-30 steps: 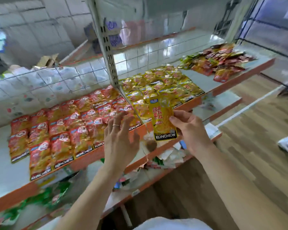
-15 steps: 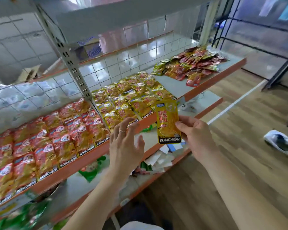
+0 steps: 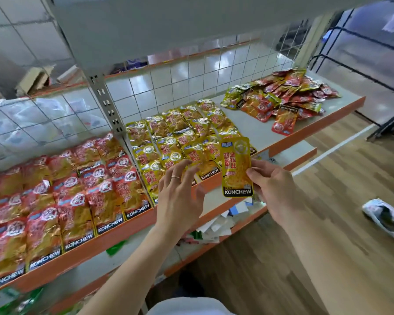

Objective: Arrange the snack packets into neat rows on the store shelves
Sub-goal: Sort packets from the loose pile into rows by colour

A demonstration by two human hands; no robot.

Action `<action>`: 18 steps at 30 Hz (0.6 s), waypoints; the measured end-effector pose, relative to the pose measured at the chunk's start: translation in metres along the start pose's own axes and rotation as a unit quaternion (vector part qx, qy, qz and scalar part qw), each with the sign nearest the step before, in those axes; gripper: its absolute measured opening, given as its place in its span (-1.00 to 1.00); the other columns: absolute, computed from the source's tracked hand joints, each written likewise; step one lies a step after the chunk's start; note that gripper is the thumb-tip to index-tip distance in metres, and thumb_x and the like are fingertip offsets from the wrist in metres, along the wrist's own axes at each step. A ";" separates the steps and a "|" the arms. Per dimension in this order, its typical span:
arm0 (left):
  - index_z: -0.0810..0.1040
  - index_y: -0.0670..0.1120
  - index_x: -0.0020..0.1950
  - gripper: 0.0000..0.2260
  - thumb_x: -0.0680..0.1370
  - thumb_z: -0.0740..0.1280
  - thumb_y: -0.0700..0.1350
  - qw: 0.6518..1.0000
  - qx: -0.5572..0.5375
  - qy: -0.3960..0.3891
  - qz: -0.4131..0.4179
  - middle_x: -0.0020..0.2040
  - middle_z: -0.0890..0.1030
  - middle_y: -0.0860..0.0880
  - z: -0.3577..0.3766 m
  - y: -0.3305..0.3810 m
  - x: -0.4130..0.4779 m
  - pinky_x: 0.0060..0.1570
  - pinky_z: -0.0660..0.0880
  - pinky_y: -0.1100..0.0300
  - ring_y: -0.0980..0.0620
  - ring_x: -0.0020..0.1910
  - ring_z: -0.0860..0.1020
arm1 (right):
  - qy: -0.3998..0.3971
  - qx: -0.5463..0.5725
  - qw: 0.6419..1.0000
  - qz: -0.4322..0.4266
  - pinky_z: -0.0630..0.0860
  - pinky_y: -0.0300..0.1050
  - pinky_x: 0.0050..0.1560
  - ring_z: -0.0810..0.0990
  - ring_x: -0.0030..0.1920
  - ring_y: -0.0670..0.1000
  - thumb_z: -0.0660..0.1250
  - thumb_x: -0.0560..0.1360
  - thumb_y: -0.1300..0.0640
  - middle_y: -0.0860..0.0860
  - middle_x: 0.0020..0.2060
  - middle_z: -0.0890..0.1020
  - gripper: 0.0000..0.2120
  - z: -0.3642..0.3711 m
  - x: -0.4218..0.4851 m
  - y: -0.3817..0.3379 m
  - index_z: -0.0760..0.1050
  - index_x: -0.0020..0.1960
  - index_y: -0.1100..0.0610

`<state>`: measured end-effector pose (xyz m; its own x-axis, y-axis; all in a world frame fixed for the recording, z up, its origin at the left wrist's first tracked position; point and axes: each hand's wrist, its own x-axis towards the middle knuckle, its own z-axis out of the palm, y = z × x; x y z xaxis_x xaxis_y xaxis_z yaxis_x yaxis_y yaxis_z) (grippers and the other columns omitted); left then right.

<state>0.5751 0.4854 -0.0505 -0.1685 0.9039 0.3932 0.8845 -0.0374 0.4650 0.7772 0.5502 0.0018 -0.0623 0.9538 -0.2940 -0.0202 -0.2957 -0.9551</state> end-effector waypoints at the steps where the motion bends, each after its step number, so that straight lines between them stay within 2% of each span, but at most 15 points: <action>1: 0.55 -0.06 0.28 -0.65 0.54 0.27 0.01 1.000 0.001 0.002 -0.006 0.38 0.47 -0.04 0.002 -0.005 0.003 0.24 0.38 -0.07 -0.13 0.34 0.41 | -0.005 -0.003 1.000 0.002 0.60 0.07 0.17 0.70 0.05 0.11 0.32 0.58 0.32 0.11 -0.01 0.73 -0.80 0.005 0.005 -0.001 0.62 0.13 0.13; 4: 0.55 -0.07 0.27 -0.67 0.54 0.26 -0.01 1.000 0.002 0.003 -0.024 0.37 0.48 -0.03 0.007 -0.019 0.010 0.24 0.40 -0.10 -0.13 0.33 0.42 | -0.012 -0.019 1.000 0.005 0.56 0.18 0.24 0.70 0.06 0.12 0.34 0.57 0.31 0.09 -0.02 0.73 -0.79 0.017 0.021 0.004 0.62 0.14 0.11; 9: 0.55 -0.05 0.27 -0.65 0.54 0.22 0.03 0.999 0.016 -0.006 -0.038 0.38 0.47 -0.02 0.008 -0.031 0.009 0.28 0.36 -0.06 -0.10 0.33 0.40 | -0.030 -0.047 0.998 0.010 0.55 0.19 0.25 0.70 0.06 0.08 0.37 0.56 0.28 0.01 -0.06 0.74 -0.80 0.031 0.035 0.014 0.63 0.05 0.01; 14: 0.53 -0.05 0.26 -0.66 0.55 0.21 0.04 0.997 0.026 0.011 -0.068 0.36 0.47 -0.04 0.010 -0.035 0.014 0.27 0.39 -0.06 -0.11 0.32 0.41 | -0.060 -0.046 0.997 0.018 0.58 0.10 0.21 0.71 0.05 0.05 0.38 0.55 0.29 0.01 -0.05 0.74 -0.81 0.045 0.054 0.009 0.62 0.05 0.02; 18: 0.54 -0.07 0.25 -0.66 0.55 0.23 0.06 0.992 0.065 0.044 -0.095 0.34 0.49 -0.05 0.007 -0.043 0.024 0.20 0.39 -0.01 -0.09 0.29 0.42 | -0.113 -0.078 0.991 0.003 0.56 -0.11 0.00 0.68 -0.03 -0.03 0.38 0.56 0.28 -0.02 -0.10 0.73 -0.81 0.064 0.073 -0.002 0.61 -0.01 -0.02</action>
<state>0.5358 0.5121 -0.0667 -0.3702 0.8482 0.3788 0.8808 0.1909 0.4333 0.7090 0.6171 -0.0156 -0.2836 0.9109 -0.2998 0.1346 -0.2717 -0.9529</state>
